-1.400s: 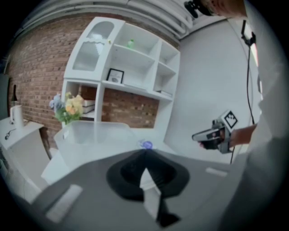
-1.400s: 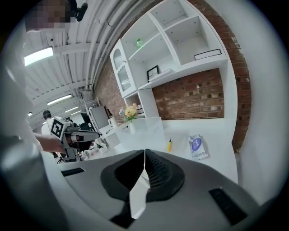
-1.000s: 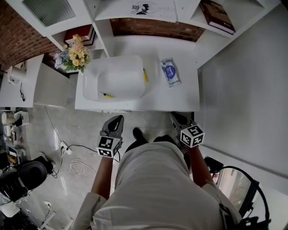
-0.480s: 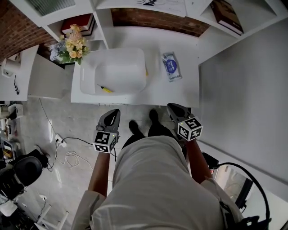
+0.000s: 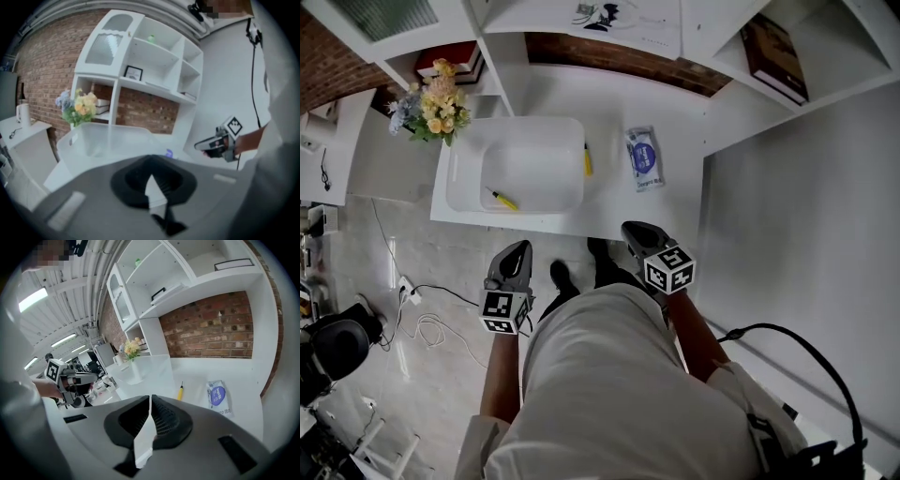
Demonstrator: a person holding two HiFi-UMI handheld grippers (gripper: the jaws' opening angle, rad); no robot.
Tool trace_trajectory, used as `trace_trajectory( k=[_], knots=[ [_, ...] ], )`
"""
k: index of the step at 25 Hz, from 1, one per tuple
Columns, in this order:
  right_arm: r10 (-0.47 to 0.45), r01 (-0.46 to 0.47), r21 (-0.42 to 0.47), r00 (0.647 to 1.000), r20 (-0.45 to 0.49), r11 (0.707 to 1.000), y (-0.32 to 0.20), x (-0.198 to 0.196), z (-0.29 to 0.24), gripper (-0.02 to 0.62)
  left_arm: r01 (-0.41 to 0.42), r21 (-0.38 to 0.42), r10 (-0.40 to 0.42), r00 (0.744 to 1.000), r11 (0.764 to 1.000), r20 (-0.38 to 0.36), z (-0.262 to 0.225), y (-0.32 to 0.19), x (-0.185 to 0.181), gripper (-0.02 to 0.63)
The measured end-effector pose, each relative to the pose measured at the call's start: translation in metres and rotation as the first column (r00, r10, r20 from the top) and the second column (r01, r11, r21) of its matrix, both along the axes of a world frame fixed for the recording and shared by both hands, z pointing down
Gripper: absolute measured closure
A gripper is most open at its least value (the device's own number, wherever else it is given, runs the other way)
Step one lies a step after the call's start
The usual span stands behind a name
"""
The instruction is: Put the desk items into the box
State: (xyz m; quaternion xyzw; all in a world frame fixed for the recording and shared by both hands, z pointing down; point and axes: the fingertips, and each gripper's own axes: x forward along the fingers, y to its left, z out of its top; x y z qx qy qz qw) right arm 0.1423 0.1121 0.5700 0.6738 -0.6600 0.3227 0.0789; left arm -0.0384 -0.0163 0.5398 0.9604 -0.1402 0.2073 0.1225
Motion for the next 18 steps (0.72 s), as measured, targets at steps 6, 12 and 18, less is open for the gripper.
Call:
trace_trajectory(
  k=[6,12,18],
  knots=[
    [-0.024,0.024,-0.036,1.000,0.009,0.999,-0.011,0.038,0.019,0.592,0.102,-0.017,-0.101,0.995,0.995,0.014,0.008,0.002,0.016,0.603],
    [-0.074,0.075,-0.081,0.997,0.022,0.994,-0.032,0.065,0.044,0.573,0.198,-0.017,-0.198,0.980,0.980,0.025,0.010,-0.004,0.023,0.603],
    [-0.152,0.156,-0.099,0.988,0.040,0.983,-0.057,0.078,0.064,0.561,0.283,-0.009,-0.282,0.959,0.959,0.032,0.008,-0.005,0.025,0.603]
  ],
)
